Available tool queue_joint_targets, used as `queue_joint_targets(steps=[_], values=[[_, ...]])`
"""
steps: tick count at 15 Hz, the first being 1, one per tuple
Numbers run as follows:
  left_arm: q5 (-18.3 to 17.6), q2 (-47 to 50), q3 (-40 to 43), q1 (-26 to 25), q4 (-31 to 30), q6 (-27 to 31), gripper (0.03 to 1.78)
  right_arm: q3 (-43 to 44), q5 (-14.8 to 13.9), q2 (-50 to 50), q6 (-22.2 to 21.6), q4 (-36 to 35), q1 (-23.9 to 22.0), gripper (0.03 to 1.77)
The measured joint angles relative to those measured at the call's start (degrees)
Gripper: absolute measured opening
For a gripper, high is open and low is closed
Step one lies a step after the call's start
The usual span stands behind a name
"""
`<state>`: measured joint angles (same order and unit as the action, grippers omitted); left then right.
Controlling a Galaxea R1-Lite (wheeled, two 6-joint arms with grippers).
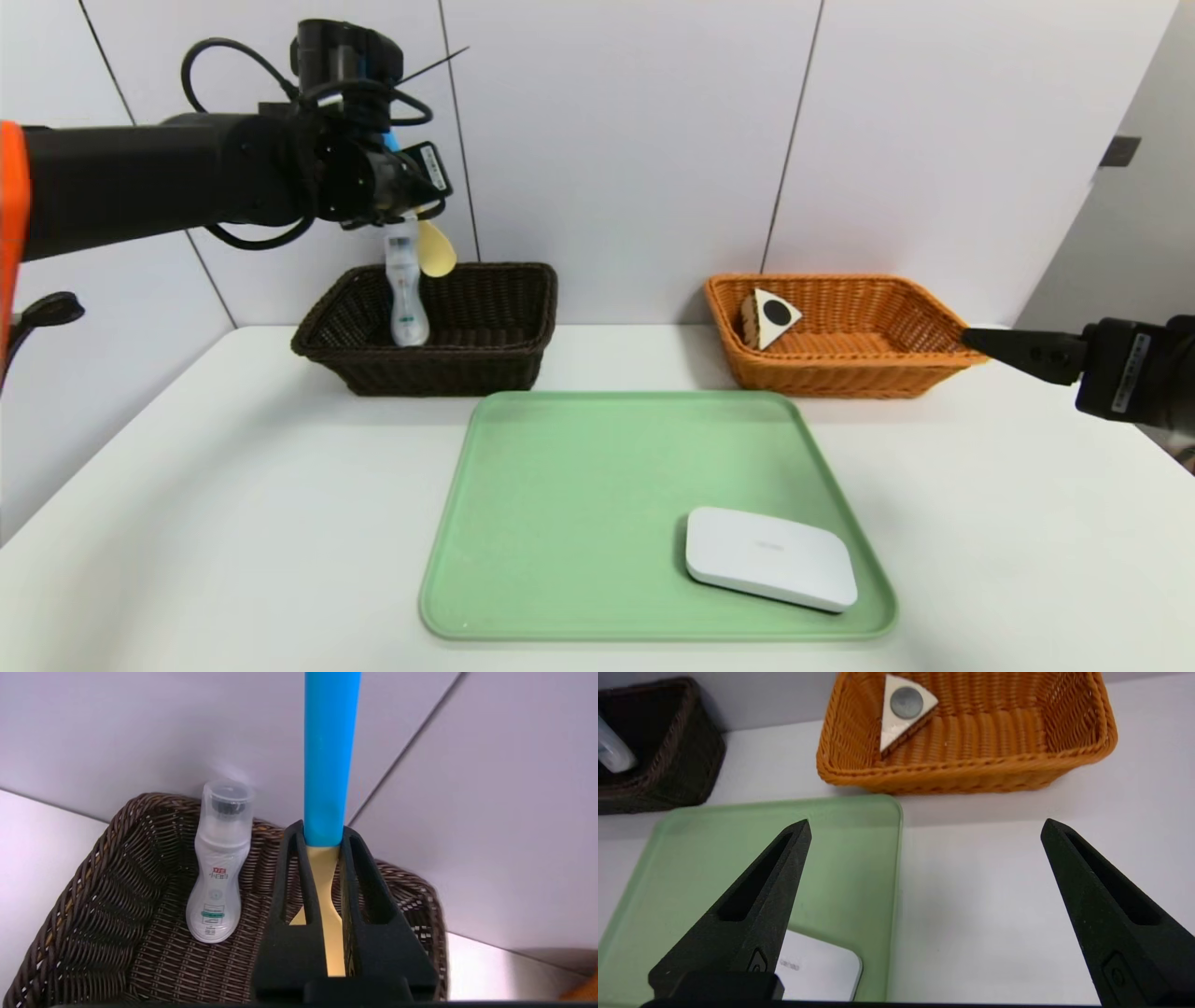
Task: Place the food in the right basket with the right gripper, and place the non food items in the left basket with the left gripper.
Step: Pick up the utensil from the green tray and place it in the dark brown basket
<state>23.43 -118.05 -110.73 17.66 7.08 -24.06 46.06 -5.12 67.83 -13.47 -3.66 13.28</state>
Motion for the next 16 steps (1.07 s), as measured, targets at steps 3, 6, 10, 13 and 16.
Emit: queue_joint_targets(steps=[3,6,10,13,16], values=[[0.11,-1.73,1.79,-0.13,-0.39,-0.18,0.16,0.22,0.13,0.00,0.02,-3.25,0.02,1.70],[0.11,-3.08,2.05,-0.20,-0.67,-0.18,0.16,0.66,0.11,0.00,0.20,-3.23,0.06,1.70],[0.02,-4.63,2.07,-0.17,-2.45,-0.02,0.16,2.39,0.09,0.28,0.22,-2.76,0.06,1.70],[-0.09,-5.29,2.32,-0.20,-2.34,-0.24,0.16,2.76,0.05,0.99,0.22,-3.23,0.06,1.70],[-0.04,-5.53,3.73,-0.20,-2.40,-0.57,0.16,3.17,0.09,1.62,0.24,-3.21,0.06,1.70]])
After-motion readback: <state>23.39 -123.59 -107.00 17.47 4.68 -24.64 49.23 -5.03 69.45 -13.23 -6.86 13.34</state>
